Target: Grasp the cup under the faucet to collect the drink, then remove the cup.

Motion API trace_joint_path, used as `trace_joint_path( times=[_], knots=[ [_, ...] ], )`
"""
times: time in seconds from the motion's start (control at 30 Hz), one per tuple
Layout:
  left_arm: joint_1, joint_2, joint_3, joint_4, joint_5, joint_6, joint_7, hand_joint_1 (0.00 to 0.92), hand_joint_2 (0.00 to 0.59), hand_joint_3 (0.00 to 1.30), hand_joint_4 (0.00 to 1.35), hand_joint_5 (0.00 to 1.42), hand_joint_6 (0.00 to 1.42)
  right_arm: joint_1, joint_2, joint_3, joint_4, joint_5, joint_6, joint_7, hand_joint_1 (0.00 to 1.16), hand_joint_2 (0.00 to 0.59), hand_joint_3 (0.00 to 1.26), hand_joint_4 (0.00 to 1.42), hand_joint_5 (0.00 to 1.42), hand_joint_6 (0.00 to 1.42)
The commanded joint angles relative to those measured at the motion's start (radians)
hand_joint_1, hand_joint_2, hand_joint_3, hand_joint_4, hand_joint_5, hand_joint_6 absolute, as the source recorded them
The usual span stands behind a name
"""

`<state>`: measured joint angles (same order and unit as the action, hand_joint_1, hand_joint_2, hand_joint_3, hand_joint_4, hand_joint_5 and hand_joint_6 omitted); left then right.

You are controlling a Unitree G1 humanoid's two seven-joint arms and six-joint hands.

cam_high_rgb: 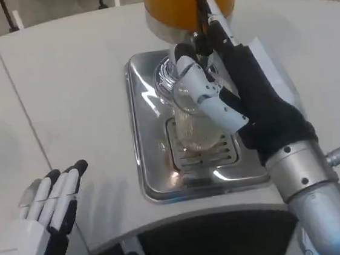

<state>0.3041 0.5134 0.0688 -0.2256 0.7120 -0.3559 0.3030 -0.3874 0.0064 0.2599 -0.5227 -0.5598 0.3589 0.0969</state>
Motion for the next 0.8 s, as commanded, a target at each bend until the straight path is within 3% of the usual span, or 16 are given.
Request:
trace_joint_path(
  times=[0.03,0.17,0.3,0.47,0.67,0.8],
  knots=[
    [0.004,-0.012,0.001,-0.004,0.002,0.005,-0.015,0.007,0.077,0.00,0.00,0.00,0.00,-0.047,-0.062,0.061,-0.031,-0.094,0.093,0.116,0.15,0.528,0.00,0.00,0.00,0.03],
    [0.003,-0.015,-0.004,-0.005,0.008,0.007,-0.018,0.003,0.077,0.00,0.00,0.00,0.00,-0.096,-0.096,0.118,-0.062,-0.246,0.171,0.204,0.11,0.522,0.00,0.00,0.00,0.03],
    [0.003,-0.016,-0.009,-0.006,0.014,0.009,-0.021,0.000,0.074,0.00,0.00,0.00,0.00,-0.136,-0.106,0.134,-0.072,-0.308,0.234,0.306,0.07,0.513,0.00,0.00,0.00,0.03],
    [-0.003,-0.024,-0.015,0.003,0.018,0.012,-0.019,0.000,0.070,0.00,0.00,0.00,0.01,-0.154,-0.153,0.188,-0.052,-0.461,0.242,0.420,0.01,0.491,0.00,0.00,0.00,0.03],
    [-0.005,-0.035,-0.020,0.011,0.023,0.014,-0.013,0.000,0.067,0.00,0.00,0.00,0.01,-0.173,-0.134,0.179,-0.022,-0.455,0.241,0.493,0.00,0.503,0.01,0.00,0.00,0.03],
    [-0.006,-0.038,-0.020,0.014,0.026,0.015,-0.013,0.000,0.071,0.00,0.00,0.00,0.00,-0.219,-0.136,0.204,-0.004,-0.505,0.233,0.552,0.00,0.509,0.02,0.00,0.00,0.03]
  ],
)
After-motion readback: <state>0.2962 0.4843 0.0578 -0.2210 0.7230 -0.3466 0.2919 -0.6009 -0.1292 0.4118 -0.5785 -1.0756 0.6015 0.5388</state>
